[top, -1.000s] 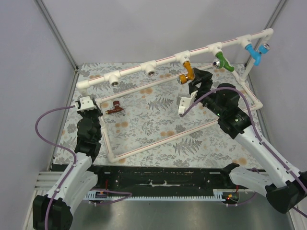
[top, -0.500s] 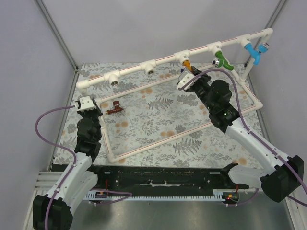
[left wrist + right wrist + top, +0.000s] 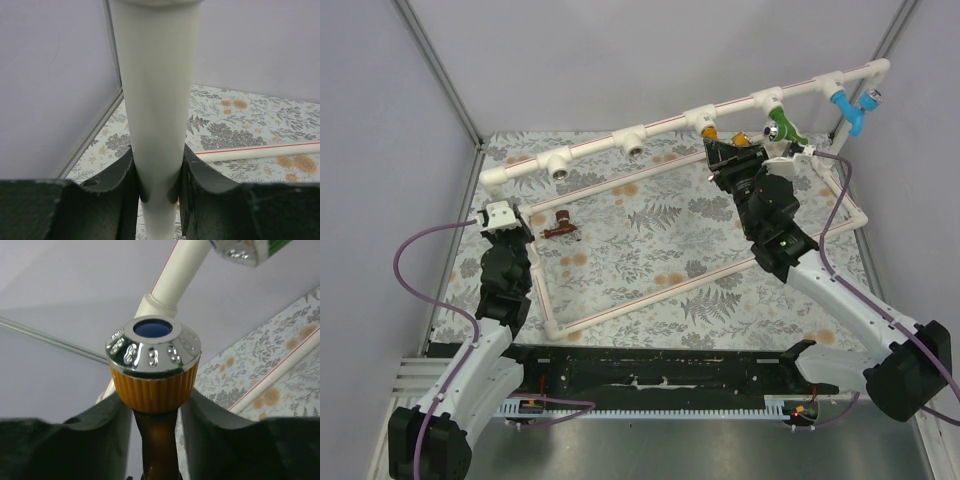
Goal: Install the water faucets
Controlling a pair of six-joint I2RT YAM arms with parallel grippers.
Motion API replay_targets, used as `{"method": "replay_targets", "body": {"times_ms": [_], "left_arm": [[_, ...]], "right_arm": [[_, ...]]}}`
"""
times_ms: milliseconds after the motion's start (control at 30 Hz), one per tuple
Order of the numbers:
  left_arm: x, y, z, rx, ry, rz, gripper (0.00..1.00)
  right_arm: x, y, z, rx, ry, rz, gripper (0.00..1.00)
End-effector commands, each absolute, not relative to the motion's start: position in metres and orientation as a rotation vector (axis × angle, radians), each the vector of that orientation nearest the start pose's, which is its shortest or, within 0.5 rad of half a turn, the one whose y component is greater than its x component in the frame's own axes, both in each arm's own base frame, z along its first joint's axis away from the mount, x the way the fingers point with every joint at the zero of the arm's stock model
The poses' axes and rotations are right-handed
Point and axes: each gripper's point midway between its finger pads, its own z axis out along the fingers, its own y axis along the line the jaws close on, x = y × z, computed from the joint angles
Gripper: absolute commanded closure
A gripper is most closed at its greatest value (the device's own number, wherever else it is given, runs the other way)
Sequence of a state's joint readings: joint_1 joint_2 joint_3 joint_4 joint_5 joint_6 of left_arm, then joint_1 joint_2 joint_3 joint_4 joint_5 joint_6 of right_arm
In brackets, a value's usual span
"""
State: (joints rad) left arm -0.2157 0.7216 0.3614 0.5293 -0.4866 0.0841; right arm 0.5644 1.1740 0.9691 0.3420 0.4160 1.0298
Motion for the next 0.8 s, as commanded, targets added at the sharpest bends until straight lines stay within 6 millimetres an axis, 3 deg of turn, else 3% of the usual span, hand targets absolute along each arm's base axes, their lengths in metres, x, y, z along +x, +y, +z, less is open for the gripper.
{"method": "replay_targets", "body": {"times_ms": [0, 33, 67, 300, 500, 600, 700, 767], "left_arm": [[0.314, 0.014, 0.287, -0.204, 1.326, 0.189, 0.98], [0.314, 0.014, 0.287, -0.203, 1.326, 0.19, 0.98], [0.314, 0.014, 0.286, -0.203, 1.327, 0.189, 0.98], [0.314, 0.014, 0.286, -0.2, 1.33, 0.188, 0.98], [0.314, 0.013, 0.286, -0.198, 1.327, 0.188, 0.98], [0.314, 0.013, 0.286, -0.198, 1.329, 0.183, 0.98], [0.315, 0.012, 0.286, -0.196, 1.33, 0.18, 0.98], [0.315, 0.012, 0.285, -0.196, 1.331, 0.179, 0.98]], "right_arm": [[0.368, 0.153, 0.444, 0.709, 1.119, 0.966, 0.39], [0.361, 0.156, 0.45, 0.614, 1.123, 0.929, 0.04], [0.355, 0.154, 0.453, 0.536, 1.132, 0.875, 0.02], [0.309, 0.147, 0.455, -0.023, 1.18, 0.494, 0.02], [0.28, 0.148, 0.444, -0.772, 1.126, -0.032, 0.02], [0.272, 0.15, 0.437, -1.082, 1.003, -0.243, 0.02], [0.277, 0.151, 0.421, -1.385, 0.848, -0.506, 0.02], [0.286, 0.152, 0.414, -1.495, 0.767, -0.631, 0.02]]}}
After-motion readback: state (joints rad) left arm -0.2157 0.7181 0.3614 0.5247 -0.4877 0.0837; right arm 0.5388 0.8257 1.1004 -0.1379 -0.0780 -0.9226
